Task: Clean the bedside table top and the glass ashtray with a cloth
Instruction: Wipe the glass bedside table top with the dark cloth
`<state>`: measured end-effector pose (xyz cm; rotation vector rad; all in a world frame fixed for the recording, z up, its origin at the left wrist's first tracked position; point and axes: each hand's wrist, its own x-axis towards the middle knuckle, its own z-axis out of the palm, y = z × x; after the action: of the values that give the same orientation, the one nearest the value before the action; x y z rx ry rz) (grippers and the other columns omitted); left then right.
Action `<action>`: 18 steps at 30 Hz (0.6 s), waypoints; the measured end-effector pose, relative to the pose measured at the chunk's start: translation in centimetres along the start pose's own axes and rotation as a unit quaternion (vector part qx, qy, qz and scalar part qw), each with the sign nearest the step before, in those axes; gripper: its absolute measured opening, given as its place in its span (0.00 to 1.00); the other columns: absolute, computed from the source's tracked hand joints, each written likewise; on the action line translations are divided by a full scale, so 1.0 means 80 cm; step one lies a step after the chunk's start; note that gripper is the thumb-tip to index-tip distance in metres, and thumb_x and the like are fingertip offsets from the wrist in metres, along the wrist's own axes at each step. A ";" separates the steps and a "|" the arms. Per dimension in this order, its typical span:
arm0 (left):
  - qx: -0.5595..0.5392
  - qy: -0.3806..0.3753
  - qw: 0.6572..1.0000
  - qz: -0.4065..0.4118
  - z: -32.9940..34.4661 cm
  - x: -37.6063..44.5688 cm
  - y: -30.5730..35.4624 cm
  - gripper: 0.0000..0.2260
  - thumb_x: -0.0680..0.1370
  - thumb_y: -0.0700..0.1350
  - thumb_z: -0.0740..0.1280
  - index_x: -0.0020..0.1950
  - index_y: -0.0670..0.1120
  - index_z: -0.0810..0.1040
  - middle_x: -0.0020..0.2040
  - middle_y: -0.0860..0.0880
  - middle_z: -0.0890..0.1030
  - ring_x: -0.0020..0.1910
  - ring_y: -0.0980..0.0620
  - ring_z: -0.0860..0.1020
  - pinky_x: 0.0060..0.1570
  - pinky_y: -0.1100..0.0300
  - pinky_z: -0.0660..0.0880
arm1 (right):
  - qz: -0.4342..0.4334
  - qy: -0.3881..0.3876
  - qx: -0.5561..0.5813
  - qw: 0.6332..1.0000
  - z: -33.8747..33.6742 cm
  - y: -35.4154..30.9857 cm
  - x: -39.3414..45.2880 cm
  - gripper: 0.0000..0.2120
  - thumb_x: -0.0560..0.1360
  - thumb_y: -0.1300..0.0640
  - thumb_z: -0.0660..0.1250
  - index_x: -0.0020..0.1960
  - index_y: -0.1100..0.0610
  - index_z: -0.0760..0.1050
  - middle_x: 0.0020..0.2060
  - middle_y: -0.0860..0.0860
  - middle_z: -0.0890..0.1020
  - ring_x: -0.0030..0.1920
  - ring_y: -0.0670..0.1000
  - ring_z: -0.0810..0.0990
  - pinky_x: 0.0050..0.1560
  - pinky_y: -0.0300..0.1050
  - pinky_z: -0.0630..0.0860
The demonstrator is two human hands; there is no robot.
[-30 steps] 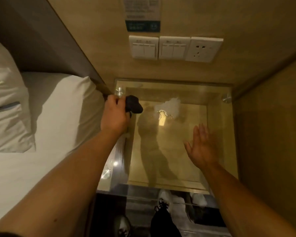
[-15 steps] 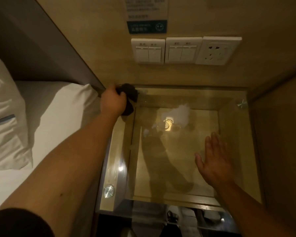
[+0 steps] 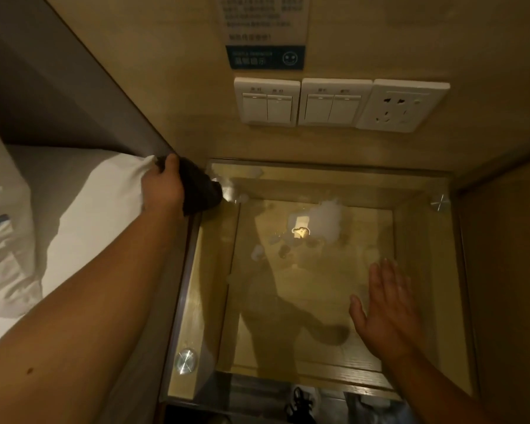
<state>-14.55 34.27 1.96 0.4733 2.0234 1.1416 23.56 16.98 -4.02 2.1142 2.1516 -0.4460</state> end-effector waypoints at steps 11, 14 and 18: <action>0.536 -0.197 0.708 0.416 0.082 -0.007 -0.050 0.27 0.81 0.44 0.57 0.78 0.45 0.54 0.79 0.44 0.55 0.78 0.45 0.51 0.75 0.50 0.47 | -0.006 0.030 -0.021 0.999 0.008 0.003 0.002 0.34 0.74 0.41 0.51 0.73 0.63 0.61 0.73 0.62 0.62 0.75 0.60 0.55 0.73 0.54 0.50; 0.566 -0.200 0.686 0.411 0.078 -0.005 -0.053 0.28 0.81 0.47 0.57 0.79 0.47 0.50 0.79 0.45 0.52 0.78 0.46 0.47 0.75 0.51 0.45 | -0.010 0.031 -0.022 0.999 0.007 0.003 0.002 0.34 0.74 0.42 0.52 0.72 0.64 0.62 0.73 0.63 0.63 0.75 0.60 0.56 0.73 0.55 0.51; 0.589 -0.207 0.670 0.401 0.078 -0.010 -0.051 0.28 0.82 0.50 0.54 0.79 0.46 0.48 0.80 0.46 0.48 0.78 0.47 0.45 0.76 0.49 0.45 | -0.004 0.029 -0.018 0.999 0.006 0.002 0.002 0.34 0.74 0.41 0.51 0.72 0.64 0.62 0.73 0.63 0.63 0.75 0.59 0.55 0.73 0.55 0.51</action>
<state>-9.10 35.13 -3.15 2.1967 1.8635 -0.1589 23.63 16.98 -4.57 2.1267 2.1826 -0.3486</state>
